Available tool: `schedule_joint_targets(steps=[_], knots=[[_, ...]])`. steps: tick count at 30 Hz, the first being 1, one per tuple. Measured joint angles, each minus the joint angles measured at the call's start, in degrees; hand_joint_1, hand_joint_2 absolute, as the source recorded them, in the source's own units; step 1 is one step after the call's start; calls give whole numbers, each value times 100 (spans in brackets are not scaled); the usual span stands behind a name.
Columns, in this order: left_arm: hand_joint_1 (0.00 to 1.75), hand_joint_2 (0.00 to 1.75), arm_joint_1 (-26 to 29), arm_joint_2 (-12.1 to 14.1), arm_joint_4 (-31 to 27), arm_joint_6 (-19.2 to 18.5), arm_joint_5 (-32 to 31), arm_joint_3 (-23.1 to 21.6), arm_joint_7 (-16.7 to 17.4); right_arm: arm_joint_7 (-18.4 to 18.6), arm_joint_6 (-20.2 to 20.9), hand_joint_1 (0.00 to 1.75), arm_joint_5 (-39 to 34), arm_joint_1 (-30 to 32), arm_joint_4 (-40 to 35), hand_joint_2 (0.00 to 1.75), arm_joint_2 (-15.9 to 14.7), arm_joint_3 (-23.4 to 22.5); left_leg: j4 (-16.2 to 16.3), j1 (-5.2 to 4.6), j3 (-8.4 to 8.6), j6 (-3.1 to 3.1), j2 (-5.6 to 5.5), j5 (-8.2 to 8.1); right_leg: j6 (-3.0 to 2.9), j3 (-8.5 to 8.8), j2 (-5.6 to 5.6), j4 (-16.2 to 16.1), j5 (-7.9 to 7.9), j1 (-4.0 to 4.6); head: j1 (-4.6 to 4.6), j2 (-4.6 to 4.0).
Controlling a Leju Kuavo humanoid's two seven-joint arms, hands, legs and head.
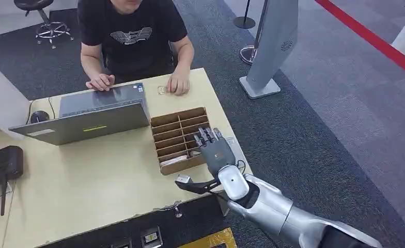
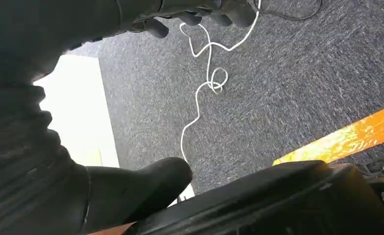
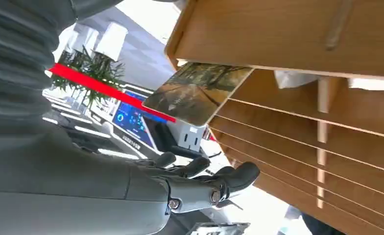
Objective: Pass the card to the sensor for recognition and then transmit it.
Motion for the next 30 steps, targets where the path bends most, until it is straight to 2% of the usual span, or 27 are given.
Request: schedule_joint_targets(steps=[7, 14, 22, 30], knots=[[0, 175, -1, 0, 0, 33, 7, 0, 0, 147, -83, 0, 278, 12, -50, 175, -42, -181, 0, 0, 0, 0, 0, 0, 0, 0, 0, 0, 0, -1, 0, 0], [0, 175, 0, 0, 0, 72, 53, 0, 0, 166, -26, 0, 632, 22, -451, 175, -90, -321, 0, 0, 1, 0, 1, 0, 0, 0, 0, 0, 0, 0, 0, 0], [0, 175, 2, 0, 0, 94, 118, 9, 0, 9, 94, 0, 774, 32, -925, 175, -90, -310, 0, 0, 0, 0, 1, 0, 0, 1, 0, 1, 0, 0, 0, 0], [0, 175, 2, 0, 0, 94, 140, 15, -22, -249, 138, 0, 490, 32, -1056, 175, -70, -295, 0, 0, -1, 0, 0, 0, 0, 2, -1, 0, 0, 0, 0, 0]])
